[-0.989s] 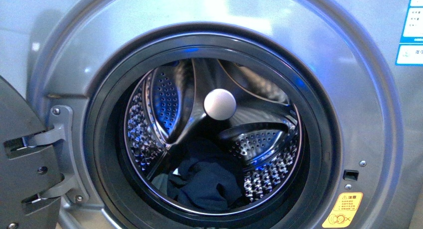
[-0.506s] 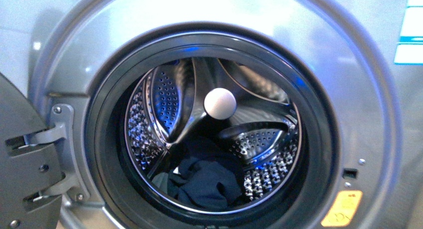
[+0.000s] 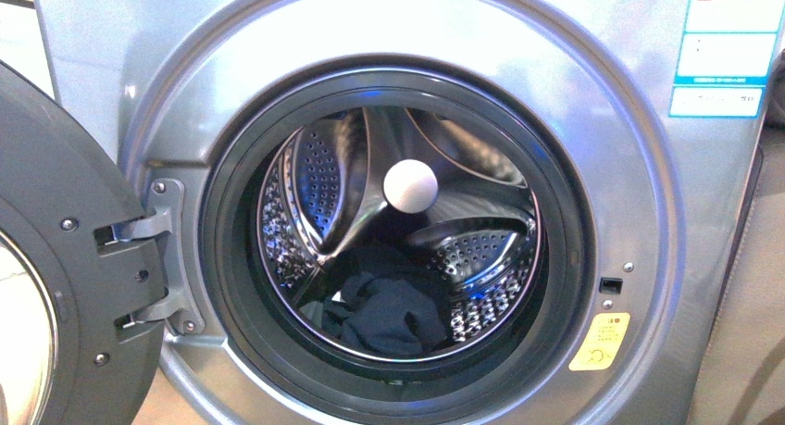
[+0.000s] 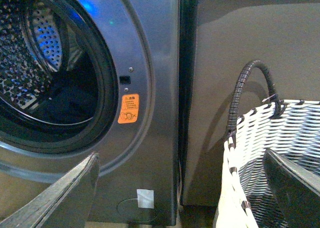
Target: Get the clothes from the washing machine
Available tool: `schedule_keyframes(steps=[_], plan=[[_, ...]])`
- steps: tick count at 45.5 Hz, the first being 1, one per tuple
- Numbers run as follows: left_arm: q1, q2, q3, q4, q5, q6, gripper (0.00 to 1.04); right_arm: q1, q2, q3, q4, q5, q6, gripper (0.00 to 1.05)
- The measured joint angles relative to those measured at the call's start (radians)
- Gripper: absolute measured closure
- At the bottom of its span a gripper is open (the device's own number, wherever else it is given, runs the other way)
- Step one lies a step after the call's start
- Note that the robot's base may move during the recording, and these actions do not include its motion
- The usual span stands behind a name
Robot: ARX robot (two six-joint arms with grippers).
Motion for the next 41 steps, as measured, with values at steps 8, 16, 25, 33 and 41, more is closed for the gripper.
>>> schedule_keyframes(steps=[8,16,25,33,41], plan=[[0.000,0.000,0.000,0.000,0.000,0.000,0.07,0.000,0.000,0.000,0.000,0.000,0.000,0.08],[0.000,0.000,0.000,0.000,0.000,0.000,0.07,0.000,0.000,0.000,0.000,0.000,0.000,0.08],[0.000,0.000,0.000,0.000,0.000,0.000,0.07,0.000,0.000,0.000,0.000,0.000,0.000,0.08],[0.000,0.000,0.000,0.000,0.000,0.000,0.07,0.000,0.000,0.000,0.000,0.000,0.000,0.08],[0.000,0.000,0.000,0.000,0.000,0.000,0.07,0.000,0.000,0.000,0.000,0.000,0.000,0.08]])
